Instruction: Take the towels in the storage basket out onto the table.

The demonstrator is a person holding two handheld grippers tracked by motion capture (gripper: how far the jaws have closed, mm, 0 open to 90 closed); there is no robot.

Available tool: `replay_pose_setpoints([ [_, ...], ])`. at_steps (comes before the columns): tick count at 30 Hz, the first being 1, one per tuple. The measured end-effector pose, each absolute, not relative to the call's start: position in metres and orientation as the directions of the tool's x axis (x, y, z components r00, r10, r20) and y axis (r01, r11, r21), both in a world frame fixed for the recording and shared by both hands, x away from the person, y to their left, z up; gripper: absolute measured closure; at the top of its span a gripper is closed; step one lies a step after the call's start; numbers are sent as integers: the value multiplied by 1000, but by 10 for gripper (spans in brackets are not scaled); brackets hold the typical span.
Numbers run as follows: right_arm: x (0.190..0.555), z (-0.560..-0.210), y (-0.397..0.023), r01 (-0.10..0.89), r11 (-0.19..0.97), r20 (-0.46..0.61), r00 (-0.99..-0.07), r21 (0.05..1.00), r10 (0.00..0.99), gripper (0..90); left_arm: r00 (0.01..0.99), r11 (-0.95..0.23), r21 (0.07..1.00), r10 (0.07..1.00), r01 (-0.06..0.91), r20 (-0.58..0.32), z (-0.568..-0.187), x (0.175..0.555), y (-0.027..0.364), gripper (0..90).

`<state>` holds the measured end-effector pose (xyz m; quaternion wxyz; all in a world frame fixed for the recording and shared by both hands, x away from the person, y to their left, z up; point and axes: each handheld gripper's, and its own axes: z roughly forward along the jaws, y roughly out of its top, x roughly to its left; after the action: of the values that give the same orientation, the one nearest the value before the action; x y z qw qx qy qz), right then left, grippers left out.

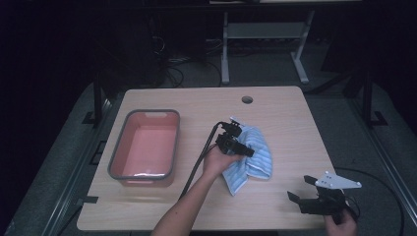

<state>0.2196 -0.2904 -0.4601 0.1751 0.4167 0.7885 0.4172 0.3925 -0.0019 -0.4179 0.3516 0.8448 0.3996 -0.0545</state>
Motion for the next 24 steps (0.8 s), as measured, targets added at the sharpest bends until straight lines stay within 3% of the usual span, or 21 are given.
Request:
replay_pose_setpoints([
  [6, 220, -459, -289, 511, 309, 70, -594, 802, 801, 137, 692, -432, 577, 622, 694, -367, -409, 387, 9, 381],
  [24, 220, -458, -290, 510, 308, 62, -586, 803, 808, 137, 700, -418, 599, 609, 683, -374, -396, 361, 48, 362],
])
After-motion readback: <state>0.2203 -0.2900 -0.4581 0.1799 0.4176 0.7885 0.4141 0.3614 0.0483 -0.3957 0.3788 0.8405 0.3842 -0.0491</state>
